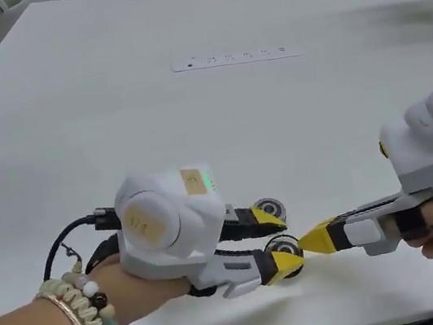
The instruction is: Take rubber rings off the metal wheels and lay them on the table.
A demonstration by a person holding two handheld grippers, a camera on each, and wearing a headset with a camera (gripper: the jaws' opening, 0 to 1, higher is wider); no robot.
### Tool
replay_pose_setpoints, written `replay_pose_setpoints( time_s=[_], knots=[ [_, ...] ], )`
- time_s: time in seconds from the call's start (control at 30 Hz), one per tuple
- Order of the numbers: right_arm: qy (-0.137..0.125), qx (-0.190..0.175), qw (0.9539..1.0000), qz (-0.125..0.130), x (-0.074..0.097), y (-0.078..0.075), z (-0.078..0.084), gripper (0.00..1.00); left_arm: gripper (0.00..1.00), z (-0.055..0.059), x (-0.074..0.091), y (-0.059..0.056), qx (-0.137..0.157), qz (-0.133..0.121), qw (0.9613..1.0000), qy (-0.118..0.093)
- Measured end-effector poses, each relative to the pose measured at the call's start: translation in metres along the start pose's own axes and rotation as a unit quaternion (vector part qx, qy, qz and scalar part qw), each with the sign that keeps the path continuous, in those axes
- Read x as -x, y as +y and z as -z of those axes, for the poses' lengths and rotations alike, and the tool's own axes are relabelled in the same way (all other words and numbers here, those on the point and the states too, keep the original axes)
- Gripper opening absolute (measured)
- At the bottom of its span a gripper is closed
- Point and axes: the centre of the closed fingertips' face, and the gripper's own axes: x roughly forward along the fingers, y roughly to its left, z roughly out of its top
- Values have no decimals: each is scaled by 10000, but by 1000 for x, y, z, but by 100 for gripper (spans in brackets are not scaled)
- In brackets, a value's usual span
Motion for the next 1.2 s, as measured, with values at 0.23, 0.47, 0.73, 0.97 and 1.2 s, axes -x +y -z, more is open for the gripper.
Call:
replay_pose_setpoints(
  time_s=[0.23, 0.47, 0.73, 0.97, 1.2],
  knots=[
    [-82, 39, 9999, -72, 3, 4, -5, 0, 45, -16, 13, 3, 112, 54, 9998, -181],
    [-147, 106, 9997, -152, 5, 8, -9, 0, 55, -24, 33, 9, -4, 74, 9999, -126],
    [-408, 132, 9990, -156, 14, 9, -20, 0, 67, -25, 72, 16, 30, -212, 9997, -102],
    [-650, 70, 9977, -162, 21, 7, -30, 0, 74, -24, 114, 24, 347, -672, 9969, -239],
    [-1001, 29, 9947, -235, 31, 12, -44, 0, 78, -13, 148, 26, 562, -1168, 9913, -243]
  ],
)
